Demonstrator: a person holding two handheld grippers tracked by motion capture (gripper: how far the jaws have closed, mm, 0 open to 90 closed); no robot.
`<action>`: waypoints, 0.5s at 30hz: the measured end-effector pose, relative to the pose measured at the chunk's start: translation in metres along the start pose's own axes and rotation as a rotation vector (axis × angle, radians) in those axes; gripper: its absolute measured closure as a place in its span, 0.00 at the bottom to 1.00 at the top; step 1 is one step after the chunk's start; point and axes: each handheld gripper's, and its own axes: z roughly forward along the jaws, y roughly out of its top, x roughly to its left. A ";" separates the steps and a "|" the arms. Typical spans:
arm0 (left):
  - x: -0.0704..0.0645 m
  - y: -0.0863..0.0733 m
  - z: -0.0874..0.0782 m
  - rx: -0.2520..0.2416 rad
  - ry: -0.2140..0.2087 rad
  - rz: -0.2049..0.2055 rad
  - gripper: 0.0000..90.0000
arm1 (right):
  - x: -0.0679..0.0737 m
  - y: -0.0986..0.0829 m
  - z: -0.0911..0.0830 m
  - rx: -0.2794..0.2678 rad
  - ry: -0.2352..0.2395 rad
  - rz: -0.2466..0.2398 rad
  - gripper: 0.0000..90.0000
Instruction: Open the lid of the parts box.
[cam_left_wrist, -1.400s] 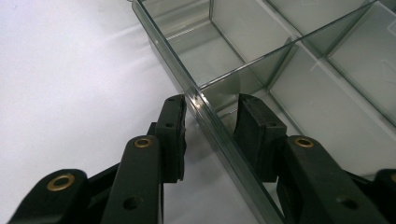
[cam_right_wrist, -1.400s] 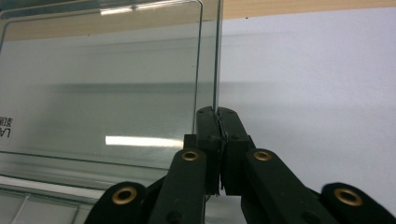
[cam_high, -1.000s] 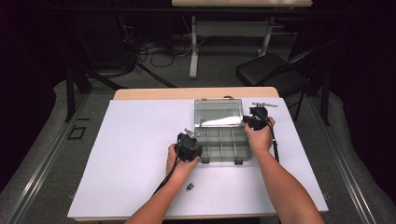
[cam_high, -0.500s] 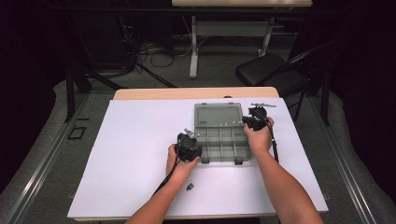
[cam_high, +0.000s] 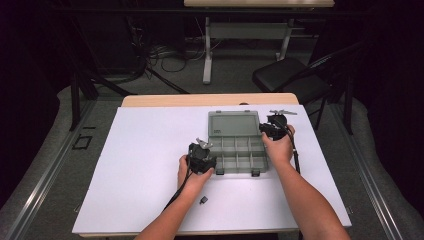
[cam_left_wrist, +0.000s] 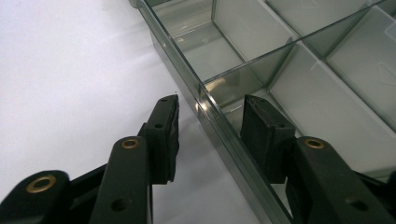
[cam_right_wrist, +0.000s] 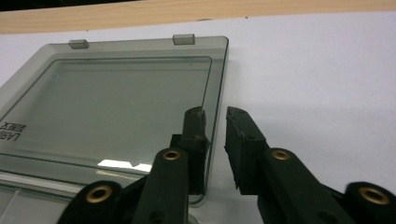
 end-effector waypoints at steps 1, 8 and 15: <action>0.000 0.000 -0.001 -0.001 -0.002 0.002 0.61 | 0.000 0.000 -0.001 -0.007 0.004 -0.004 0.84; 0.002 -0.001 -0.009 -0.003 -0.038 0.001 0.57 | 0.006 0.001 -0.012 -0.061 0.045 -0.027 0.78; 0.007 -0.003 -0.019 -0.004 -0.074 -0.003 0.54 | 0.012 0.001 -0.019 -0.070 0.058 -0.069 0.73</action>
